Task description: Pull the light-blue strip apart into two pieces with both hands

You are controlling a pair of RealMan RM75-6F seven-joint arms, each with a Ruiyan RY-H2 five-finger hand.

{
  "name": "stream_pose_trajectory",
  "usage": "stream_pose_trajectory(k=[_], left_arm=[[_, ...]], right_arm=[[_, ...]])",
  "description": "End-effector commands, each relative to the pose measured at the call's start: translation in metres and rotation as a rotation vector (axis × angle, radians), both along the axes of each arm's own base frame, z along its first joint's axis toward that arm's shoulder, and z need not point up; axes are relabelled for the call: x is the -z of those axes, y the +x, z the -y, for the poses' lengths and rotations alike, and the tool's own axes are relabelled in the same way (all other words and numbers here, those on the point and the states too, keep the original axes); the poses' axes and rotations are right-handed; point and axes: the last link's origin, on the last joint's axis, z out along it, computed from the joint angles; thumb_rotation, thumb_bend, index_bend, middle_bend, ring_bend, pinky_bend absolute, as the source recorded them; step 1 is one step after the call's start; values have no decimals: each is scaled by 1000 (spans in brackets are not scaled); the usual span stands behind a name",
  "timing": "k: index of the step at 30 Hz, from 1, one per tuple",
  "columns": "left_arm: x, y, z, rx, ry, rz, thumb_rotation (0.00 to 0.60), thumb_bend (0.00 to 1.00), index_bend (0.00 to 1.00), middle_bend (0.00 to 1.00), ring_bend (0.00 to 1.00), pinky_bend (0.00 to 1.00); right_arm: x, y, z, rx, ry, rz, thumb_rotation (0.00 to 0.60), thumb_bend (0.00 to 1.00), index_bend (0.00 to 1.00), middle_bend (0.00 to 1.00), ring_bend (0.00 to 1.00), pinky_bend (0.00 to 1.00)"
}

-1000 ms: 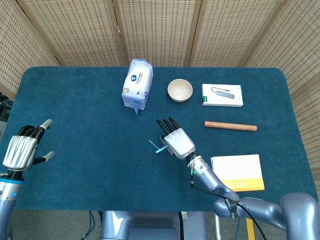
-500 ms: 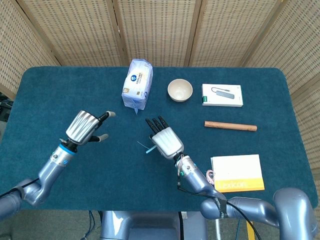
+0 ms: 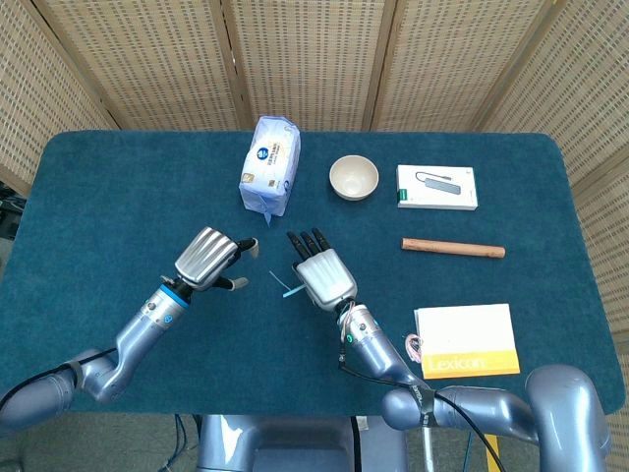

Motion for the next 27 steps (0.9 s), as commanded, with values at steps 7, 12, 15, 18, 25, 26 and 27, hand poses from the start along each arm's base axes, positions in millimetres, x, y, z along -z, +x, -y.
stream_pose_trajectory(k=[7,12,15,18,25,26,27], left_arm=[[20,10,1,-13,-26,-35,600,180,499,990,975,984],[26,15,1,-4,-18,-43,600,194,498,990,975,984],[30,17,3,-5,-29,-44,600,213,499,991,975,984],[34,19,4,-5,-37,-44,600,226,499,990,975,984],[43,23,5,-10,-53,-37,600,282,498,991,975,984],[43,23,5,-10,-56,-35,600,293,498,991,975,984],[44,24,6,-9,-58,-33,600,302,499,991,975,984]], right_arm=[[-2,2,-1,9,-2,-1,600,532,626,0,0,0],[-2,1,-3,7,0,-3,600,543,626,0,0,0],[-3,1,-4,7,-1,-2,600,552,626,0,0,0],[-3,1,-5,6,-1,-4,600,564,626,0,0,0],[-5,0,-7,4,0,-7,600,569,626,0,0,0],[-5,0,-7,4,0,-7,600,571,626,0,0,0],[-5,0,-7,4,-1,-7,600,578,626,0,0,0]])
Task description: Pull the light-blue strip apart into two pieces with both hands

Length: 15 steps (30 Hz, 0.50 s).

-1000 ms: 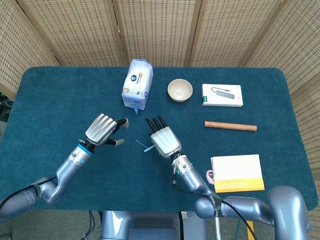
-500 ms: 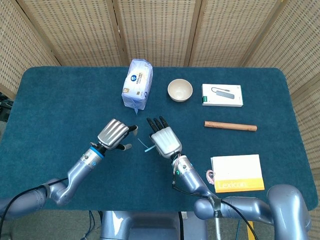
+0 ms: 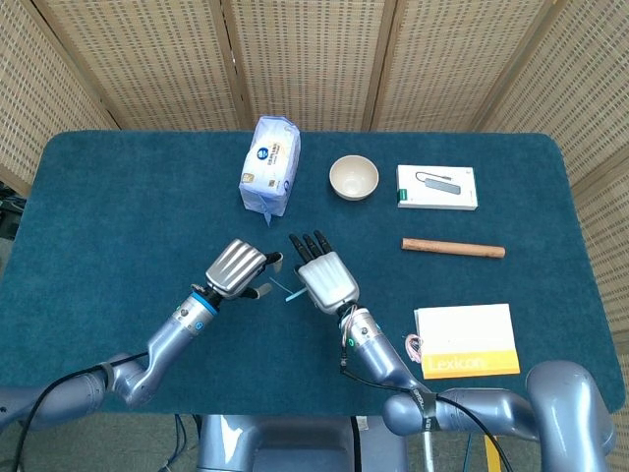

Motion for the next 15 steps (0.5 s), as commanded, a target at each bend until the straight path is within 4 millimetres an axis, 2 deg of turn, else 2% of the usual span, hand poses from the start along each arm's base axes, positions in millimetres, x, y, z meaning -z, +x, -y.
stream_pose_trajectory(k=[1,10,15], left_arm=[[1,2,1,0,-5,4,600,307,499,991,975,984],[4,4,1,-5,-21,1,600,375,536,990,975,984],[6,6,1,-12,-24,10,600,463,594,991,975,984]], right_arm=[[-1,0,0,1,-1,0,600,583,626,0,0,0],[-3,-1,1,3,-4,1,600,595,626,0,0,0],[-4,-1,1,-1,-3,1,600,606,626,0,0,0]])
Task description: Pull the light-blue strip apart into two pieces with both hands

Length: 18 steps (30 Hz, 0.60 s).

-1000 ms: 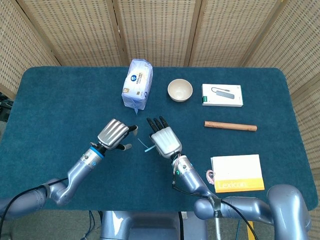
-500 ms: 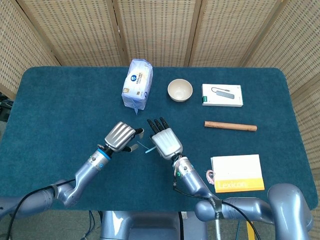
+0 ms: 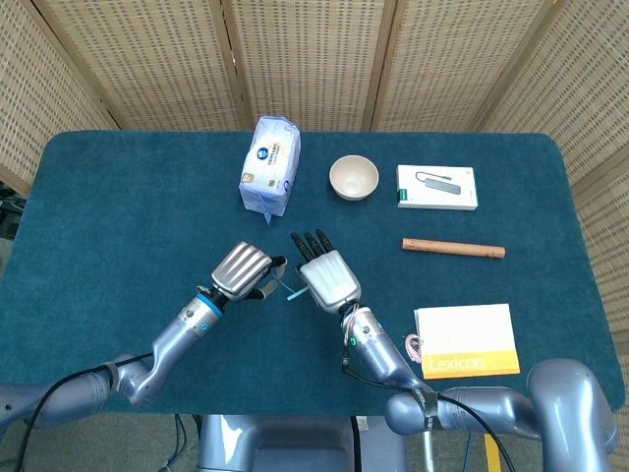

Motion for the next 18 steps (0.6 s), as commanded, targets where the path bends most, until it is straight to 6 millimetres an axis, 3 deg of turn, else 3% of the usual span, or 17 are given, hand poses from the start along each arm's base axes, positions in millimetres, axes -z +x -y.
stream_pose_trajectory(k=[1,13,18], left_arm=[[1,1,0,-4,-1,9,600,476,602,991,975,984],[2,3,-1,-1,18,-2,600,580,716,991,975,984],[-6,-19,-2,-19,48,-42,600,620,791,991,975,984]], right_arm=[[0,0,0,1,1,2,600,605,626,0,0,0],[-5,1,1,-7,-9,2,600,606,626,0,0,0],[-9,-6,4,0,-20,-9,600,607,626,0,0,0]])
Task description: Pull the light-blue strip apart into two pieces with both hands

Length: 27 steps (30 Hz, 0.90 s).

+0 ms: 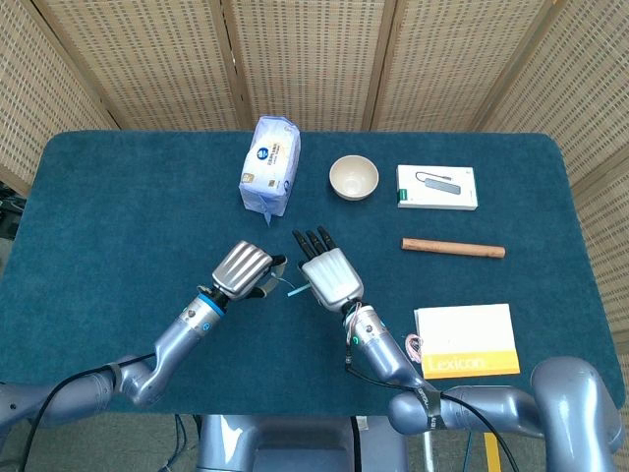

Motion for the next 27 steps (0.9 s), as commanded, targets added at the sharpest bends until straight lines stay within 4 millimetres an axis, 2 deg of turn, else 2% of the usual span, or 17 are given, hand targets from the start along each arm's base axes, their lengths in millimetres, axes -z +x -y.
stream_pose_trajectory(k=[1,3,8,10,12,13,14,15,16,17,18,19,20,21,24,27], left_arm=[[-10,-25,-2,-29,28,-35,600,621,793,991,975,984],[-24,-51,-5,-66,53,-54,600,633,793,991,975,984],[-45,-87,-9,-81,115,-99,600,624,793,991,975,984],[-51,-95,-11,-90,125,-102,600,599,791,979,971,984],[-59,-104,-13,-82,150,-122,600,569,742,911,923,982],[-61,-106,-13,-73,162,-130,600,541,705,868,882,972],[-64,-109,-14,-57,185,-149,600,461,628,769,781,931],[-66,-112,-14,-50,200,-165,600,335,530,622,644,853],[-67,-114,-14,-51,212,-180,600,235,459,511,541,780],[-68,-118,-14,-60,219,-200,600,108,361,341,394,659],[-69,-120,-14,-67,222,-211,600,29,278,200,268,541],[-71,-122,-14,-76,230,-226,600,5,232,128,199,472],[-72,-122,-13,-81,237,-228,600,0,171,55,111,386],[-75,-123,-11,-89,245,-220,600,0,115,16,48,321],[-87,-126,-5,-117,264,-208,600,0,11,0,0,216],[-103,-131,6,-161,286,-172,600,0,0,0,0,132]], right_arm=[[-3,-7,3,11,-8,-9,600,608,626,0,0,0],[-5,-14,7,24,-13,-12,600,608,626,0,0,0],[-5,-22,13,40,-17,-15,600,616,626,0,0,0],[-5,-24,15,46,-19,-16,600,620,626,0,0,0],[-4,-27,17,56,-20,-15,600,619,626,0,0,0],[-3,-28,18,62,-21,-15,600,584,606,0,0,0],[-2,-31,19,69,-23,-18,600,505,566,0,0,0],[-1,-32,20,74,-25,-21,600,321,464,0,0,0],[0,-35,21,80,-29,-22,600,198,365,0,0,0],[1,-36,22,87,-33,-19,600,47,205,0,0,0],[1,-38,22,99,-35,-15,600,0,86,0,0,0],[2,-40,22,114,-33,-12,600,0,18,0,0,0],[2,-42,22,125,-33,-11,600,0,1,0,0,0],[0,-43,22,140,-32,-2,600,0,0,0,0,0],[-10,-44,18,156,-37,56,600,0,0,0,0,0],[-26,-51,9,142,-45,111,600,0,0,0,0,0]])
